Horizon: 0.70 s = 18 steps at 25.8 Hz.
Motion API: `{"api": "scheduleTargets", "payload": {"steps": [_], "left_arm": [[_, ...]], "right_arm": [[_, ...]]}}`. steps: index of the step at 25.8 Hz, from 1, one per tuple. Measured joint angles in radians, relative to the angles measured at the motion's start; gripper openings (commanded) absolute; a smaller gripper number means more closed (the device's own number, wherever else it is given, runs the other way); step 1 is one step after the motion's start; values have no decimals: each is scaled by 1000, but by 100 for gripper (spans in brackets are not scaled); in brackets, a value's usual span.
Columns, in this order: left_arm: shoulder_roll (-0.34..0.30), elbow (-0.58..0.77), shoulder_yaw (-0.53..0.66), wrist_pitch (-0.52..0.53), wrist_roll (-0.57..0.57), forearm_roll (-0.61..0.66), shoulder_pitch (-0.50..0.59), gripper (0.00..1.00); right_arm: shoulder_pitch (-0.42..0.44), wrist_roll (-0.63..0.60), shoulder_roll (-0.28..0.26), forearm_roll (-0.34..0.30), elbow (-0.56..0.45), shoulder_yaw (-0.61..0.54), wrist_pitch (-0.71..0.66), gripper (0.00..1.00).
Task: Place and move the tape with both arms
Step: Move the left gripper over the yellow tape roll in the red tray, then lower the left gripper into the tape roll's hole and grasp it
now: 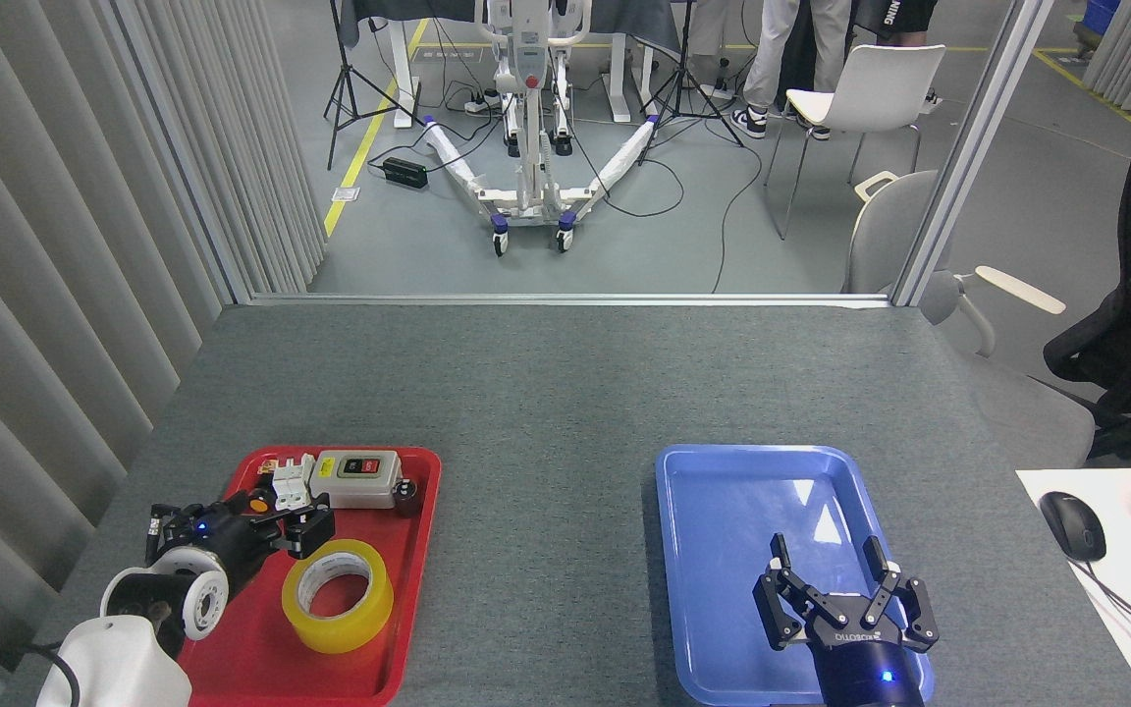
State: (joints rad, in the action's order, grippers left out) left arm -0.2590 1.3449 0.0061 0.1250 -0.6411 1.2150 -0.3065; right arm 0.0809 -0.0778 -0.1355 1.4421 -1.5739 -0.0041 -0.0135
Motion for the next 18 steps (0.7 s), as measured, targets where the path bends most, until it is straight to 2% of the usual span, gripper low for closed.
{"api": "scheduleTargets", "payload": {"steps": [4, 9, 12, 18], "left_arm": [[-9, -5, -1, 6, -166, -9, -33, 100], [-12, -42, -16, 9, -321, -28, -82, 100], [-11, -88, -25, 9, -369, -34, -108, 100], [-11, -176, -58, 9, -389, -37, -144, 100]], "right_arm": [[0, 0, -3, 0, -2, 7, -4, 100], [1, -1, -3, 0, -7, 9, -6, 100], [2, -1, -3, 0, -10, 10, -5, 100], [4, -2, 0, 0, -12, 13, 4, 100]]}}
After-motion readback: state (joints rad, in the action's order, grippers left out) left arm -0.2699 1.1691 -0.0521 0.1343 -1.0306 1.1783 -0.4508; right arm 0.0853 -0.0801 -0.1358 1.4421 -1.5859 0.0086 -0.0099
